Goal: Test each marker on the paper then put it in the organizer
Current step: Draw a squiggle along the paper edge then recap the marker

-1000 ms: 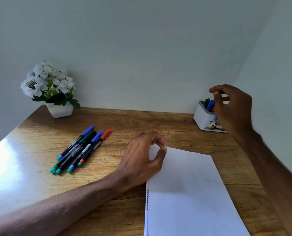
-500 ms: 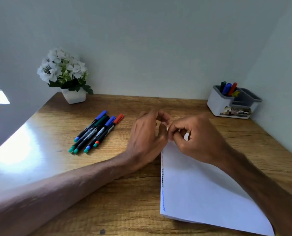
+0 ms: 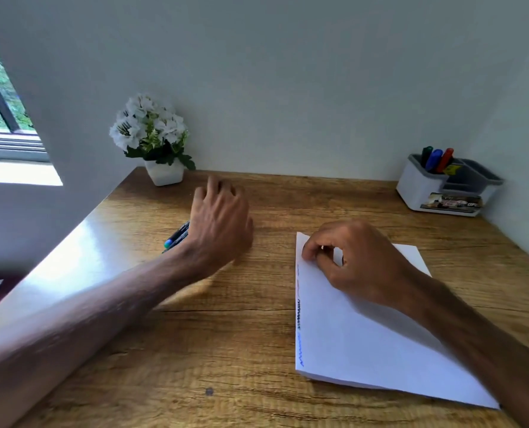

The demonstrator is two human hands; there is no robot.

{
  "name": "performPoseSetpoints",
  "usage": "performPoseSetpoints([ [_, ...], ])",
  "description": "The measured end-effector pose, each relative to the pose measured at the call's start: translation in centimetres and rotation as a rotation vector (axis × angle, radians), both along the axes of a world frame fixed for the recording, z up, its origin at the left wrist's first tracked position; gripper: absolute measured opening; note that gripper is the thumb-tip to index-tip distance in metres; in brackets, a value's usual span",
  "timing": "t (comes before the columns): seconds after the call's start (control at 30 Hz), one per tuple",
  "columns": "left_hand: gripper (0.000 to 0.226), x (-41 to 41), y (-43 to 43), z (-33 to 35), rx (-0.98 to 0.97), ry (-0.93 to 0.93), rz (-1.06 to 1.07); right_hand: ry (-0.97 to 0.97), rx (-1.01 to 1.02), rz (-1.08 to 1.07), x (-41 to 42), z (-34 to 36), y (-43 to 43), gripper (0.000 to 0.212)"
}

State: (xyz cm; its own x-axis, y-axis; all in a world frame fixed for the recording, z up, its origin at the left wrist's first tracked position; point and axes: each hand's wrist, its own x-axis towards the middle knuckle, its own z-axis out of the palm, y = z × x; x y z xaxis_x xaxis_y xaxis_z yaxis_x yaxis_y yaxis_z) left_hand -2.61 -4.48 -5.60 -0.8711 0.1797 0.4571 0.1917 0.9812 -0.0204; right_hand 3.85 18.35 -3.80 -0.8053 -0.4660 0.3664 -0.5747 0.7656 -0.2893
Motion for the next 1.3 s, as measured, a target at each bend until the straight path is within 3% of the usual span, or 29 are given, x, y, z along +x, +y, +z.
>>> performPoseSetpoints([
  [0.1, 0.044, -0.5, -0.2, -0.1, -0.037, -0.025, 0.04, -0.005, 0.004, 0.008, -0.1, 0.0, 0.0, 0.022],
  [0.33, 0.041, -0.2, 0.5, -0.4, 0.029, 0.028, -0.096, -0.019, -0.014, 0.031, -0.4, 0.1, 0.4, 0.022],
  [0.57, 0.032, 1.1, 1.9, 0.0, 0.274, 0.06, -0.234, 0.046, -0.088, 0.023, -0.5, 0.2, 0.3, 0.024],
  [0.73, 0.022, 2.1, 2.3, 1.5, 0.586, 0.049, -0.383, 0.107, -0.142, -0.011, -0.9, 0.2, 1.0, 0.023],
  [0.87, 0.021, 2.6, 2.5, 3.3, 0.999, -0.183, -0.438, 0.097, -0.241, -0.034, -0.9, 0.2, 1.0, 0.022],
  [1.0, 0.026, 2.6, 2.2, 4.8, 1.389, -0.485, -0.502, -0.09, -0.464, -0.024, -0.6, 0.4, 0.6, 0.016],
  [1.07, 0.026, 2.6, 2.2, 4.7, 1.481, -0.573, -0.548, -0.249, -0.621, 0.051, -0.4, 0.7, 0.3, 0.033],
  [1.17, 0.026, 3.0, 2.7, 4.0, 1.514, -0.635, -0.593, -0.374, -0.703, 0.098, -0.4, 1.2, 0.4, 0.042],
  [1.3, 0.022, 3.0, 2.9, 3.0, 1.265, -0.483, -0.649, -0.21, -0.494, 0.041, -0.9, 1.0, 1.3, 0.033],
])
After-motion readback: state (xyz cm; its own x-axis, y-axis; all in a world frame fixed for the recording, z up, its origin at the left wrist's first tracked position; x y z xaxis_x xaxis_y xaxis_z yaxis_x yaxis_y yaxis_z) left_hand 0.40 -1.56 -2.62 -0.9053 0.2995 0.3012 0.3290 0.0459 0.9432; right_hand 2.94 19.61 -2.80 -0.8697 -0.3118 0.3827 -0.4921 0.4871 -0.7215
